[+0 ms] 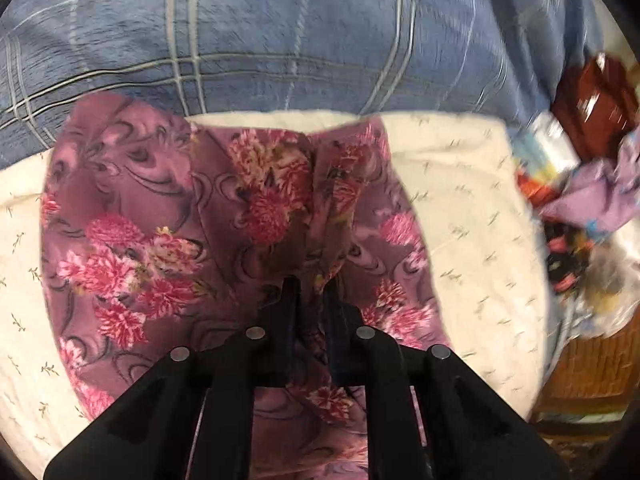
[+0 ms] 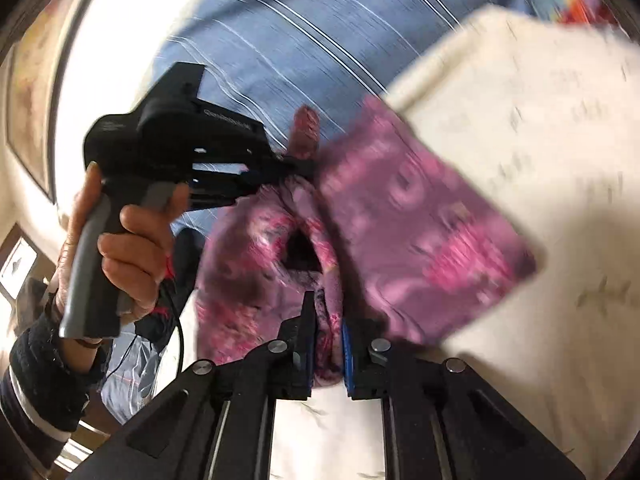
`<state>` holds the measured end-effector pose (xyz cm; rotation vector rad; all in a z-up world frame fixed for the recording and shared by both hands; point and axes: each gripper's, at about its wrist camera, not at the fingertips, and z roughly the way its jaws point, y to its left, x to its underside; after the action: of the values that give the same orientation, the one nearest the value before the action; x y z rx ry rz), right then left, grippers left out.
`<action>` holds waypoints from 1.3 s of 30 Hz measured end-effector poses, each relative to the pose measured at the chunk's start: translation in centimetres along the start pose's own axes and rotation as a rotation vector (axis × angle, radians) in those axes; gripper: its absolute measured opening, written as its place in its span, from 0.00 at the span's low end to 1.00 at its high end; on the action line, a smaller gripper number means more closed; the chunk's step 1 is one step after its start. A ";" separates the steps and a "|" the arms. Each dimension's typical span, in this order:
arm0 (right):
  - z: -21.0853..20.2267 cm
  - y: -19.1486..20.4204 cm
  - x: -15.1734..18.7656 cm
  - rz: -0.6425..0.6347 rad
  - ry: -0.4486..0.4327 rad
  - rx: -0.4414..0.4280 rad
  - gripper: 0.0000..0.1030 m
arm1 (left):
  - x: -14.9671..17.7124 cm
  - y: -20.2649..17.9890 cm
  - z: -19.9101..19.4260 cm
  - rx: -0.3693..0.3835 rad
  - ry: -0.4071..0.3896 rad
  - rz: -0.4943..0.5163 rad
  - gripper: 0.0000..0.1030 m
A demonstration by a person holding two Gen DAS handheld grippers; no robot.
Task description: Fold small clothes
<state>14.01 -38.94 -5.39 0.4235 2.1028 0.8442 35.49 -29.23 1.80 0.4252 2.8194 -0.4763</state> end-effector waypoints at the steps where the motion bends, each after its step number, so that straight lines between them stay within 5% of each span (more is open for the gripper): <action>1: -0.3 0.4 0.0 -0.023 0.007 0.008 0.17 | -0.3 0.7 -1.2 0.001 -0.018 -0.010 0.22; 5: -2.0 0.5 -0.1 -0.043 -0.022 0.002 0.40 | -1.9 1.5 -6.1 -0.074 -0.147 -0.014 0.70; 8: -3.1 0.5 -0.3 -0.038 -0.075 0.003 0.52 | -2.1 1.1 -6.6 -0.074 -0.118 0.017 0.78; 13: -1.5 1.7 -0.6 -0.069 -0.025 0.008 0.52 | -0.5 -3.5 -1.0 -0.163 0.009 0.105 0.78; 15: -0.4 1.9 -1.1 -0.086 0.001 0.006 0.52 | 0.0 -4.1 1.9 -0.248 0.031 0.126 0.73; 17: 0.7 2.6 -1.0 -0.117 0.016 -0.003 0.48 | 0.4 -3.8 3.3 -0.287 0.045 0.125 0.25; 18: 1.2 3.0 -1.0 -0.152 0.023 0.006 0.42 | 0.5 -3.5 3.2 -0.268 0.036 0.113 0.11; 19: 1.4 3.3 -0.8 -0.176 0.027 0.013 0.18 | 0.5 -3.2 2.6 -0.225 0.011 0.079 0.06; 20: 1.6 3.5 -0.9 -0.195 0.035 0.008 0.08 | 0.5 -3.0 1.9 -0.210 -0.008 0.055 0.06; 25: -1.6 2.2 -2.9 -0.113 -0.084 -0.055 0.08 | -0.2 -5.1 -1.3 -0.093 -0.106 0.071 0.06; 28: -3.6 0.1 -4.5 -0.050 -0.159 -0.026 0.08 | -0.7 -7.0 -0.1 -0.042 -0.115 0.091 0.07; 31: -2.9 -2.4 -4.7 0.011 -0.085 0.020 0.08 | -0.8 -7.0 3.6 -0.089 -0.029 0.076 0.10; 34: -2.1 -3.1 -4.3 -0.008 0.021 0.064 0.10 | -0.2 -4.5 3.1 0.041 -0.023 -0.020 0.12; 36: -3.0 -2.7 -5.1 -0.031 0.028 0.070 0.19 | 0.4 -2.1 -0.1 0.153 -0.064 -0.067 0.18; 37: -4.0 -2.6 -5.9 -0.033 -0.001 0.079 0.27 | 0.8 -0.6 -2.1 0.190 -0.109 -0.087 0.32; 38: -4.6 -2.8 -6.4 -0.030 -0.030 0.078 0.35 | 1.5 1.5 -4.2 0.197 -0.175 -0.119 0.58; 39: -5.2 -2.8 -7.5 -0.025 -0.069 0.070 0.38 | 2.0 2.8 -5.2 0.169 -0.226 -0.145 0.69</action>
<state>14.47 -47.32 -0.76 0.4565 2.0745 0.7333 33.50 -24.40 5.19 0.1846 2.6109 -0.7472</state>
